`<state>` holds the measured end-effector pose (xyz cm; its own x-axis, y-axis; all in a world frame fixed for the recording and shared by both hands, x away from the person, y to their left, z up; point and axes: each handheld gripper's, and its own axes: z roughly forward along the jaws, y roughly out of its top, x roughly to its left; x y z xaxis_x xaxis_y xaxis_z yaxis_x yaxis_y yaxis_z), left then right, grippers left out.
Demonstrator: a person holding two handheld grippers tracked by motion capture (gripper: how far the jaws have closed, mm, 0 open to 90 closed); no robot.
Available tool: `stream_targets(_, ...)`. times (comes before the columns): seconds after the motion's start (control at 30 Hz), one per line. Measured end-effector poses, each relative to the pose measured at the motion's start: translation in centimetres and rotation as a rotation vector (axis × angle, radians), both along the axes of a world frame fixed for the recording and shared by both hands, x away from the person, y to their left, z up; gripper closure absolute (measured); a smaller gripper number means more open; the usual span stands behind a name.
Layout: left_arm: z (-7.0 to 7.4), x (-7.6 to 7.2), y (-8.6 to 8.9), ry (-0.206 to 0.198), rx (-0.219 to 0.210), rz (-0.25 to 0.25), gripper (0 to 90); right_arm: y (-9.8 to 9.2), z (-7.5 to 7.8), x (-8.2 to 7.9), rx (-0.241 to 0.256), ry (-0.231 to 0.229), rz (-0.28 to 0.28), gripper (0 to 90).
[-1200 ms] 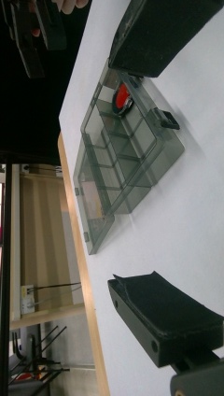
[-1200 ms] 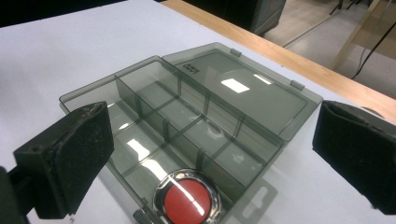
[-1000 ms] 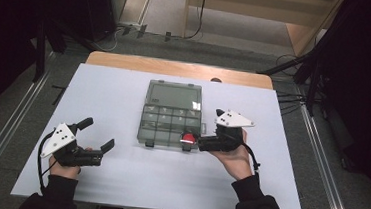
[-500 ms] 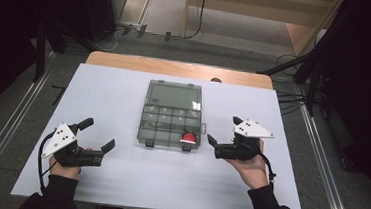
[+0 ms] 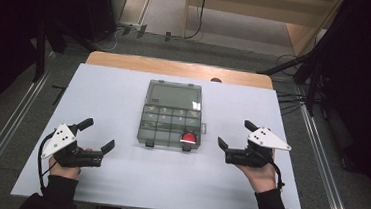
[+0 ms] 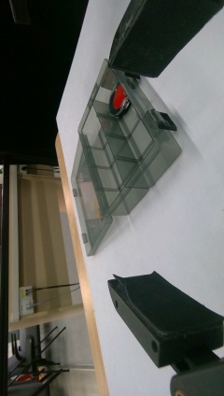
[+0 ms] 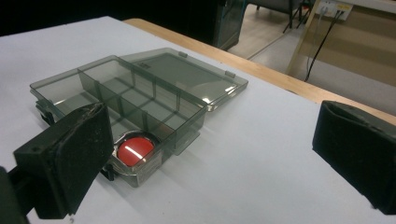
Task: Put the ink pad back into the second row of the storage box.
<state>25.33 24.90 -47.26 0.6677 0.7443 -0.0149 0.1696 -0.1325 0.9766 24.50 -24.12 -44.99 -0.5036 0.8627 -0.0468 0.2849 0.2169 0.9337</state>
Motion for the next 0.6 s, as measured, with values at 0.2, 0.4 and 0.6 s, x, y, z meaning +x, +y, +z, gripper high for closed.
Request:
stream_targets(0.2,0.0,0.0,0.0,0.001,0.002,0.000,0.0,-1.3,-0.8,-0.9,0.036,-0.017,-0.032,0.0)
stream_targets(0.4,-0.1,0.0,0.0,0.002,0.003,0.000,0.0,-3.1,-2.4,-2.1,0.088,-0.067,-0.078,2.5)
stream_targets(0.6,-0.1,0.0,0.0,0.005,0.004,-0.001,0.0,-4.6,-4.9,-3.2,0.140,-0.078,-0.099,4.0)
